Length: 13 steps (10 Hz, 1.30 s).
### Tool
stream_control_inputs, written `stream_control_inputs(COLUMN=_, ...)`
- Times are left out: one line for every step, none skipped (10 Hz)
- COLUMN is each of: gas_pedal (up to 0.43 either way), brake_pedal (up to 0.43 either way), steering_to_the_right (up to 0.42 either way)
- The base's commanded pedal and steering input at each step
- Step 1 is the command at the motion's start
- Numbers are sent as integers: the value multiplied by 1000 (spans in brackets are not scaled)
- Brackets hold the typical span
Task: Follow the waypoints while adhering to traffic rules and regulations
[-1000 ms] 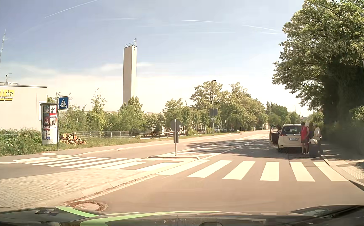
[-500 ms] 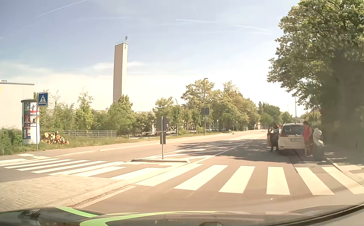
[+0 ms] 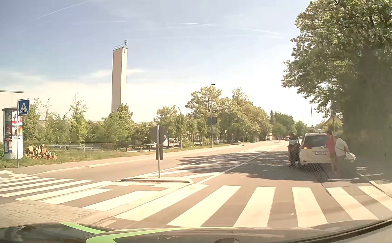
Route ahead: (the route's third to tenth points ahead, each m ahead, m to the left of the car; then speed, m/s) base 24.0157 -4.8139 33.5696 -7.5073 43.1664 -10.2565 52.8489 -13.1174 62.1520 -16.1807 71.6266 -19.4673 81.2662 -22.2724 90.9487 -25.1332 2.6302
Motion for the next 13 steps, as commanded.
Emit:
stream_control_inputs(gas_pedal=0, brake_pedal=152, steering_to_the_right=108)
stream_control_inputs(gas_pedal=0, brake_pedal=91, steering_to_the_right=108)
stream_control_inputs(gas_pedal=0, brake_pedal=0, steering_to_the_right=109)
stream_control_inputs(gas_pedal=0, brake_pedal=0, steering_to_the_right=109)
stream_control_inputs(gas_pedal=0, brake_pedal=0, steering_to_the_right=109)
stream_control_inputs(gas_pedal=0, brake_pedal=0, steering_to_the_right=109)
stream_control_inputs(gas_pedal=0, brake_pedal=0, steering_to_the_right=109)
stream_control_inputs(gas_pedal=0, brake_pedal=0, steering_to_the_right=109)
stream_control_inputs(gas_pedal=0, brake_pedal=0, steering_to_the_right=109)
stream_control_inputs(gas_pedal=0, brake_pedal=0, steering_to_the_right=109)
stream_control_inputs(gas_pedal=0, brake_pedal=0, steering_to_the_right=109)
stream_control_inputs(gas_pedal=0, brake_pedal=0, steering_to_the_right=109)
stream_control_inputs(gas_pedal=0, brake_pedal=0, steering_to_the_right=107)
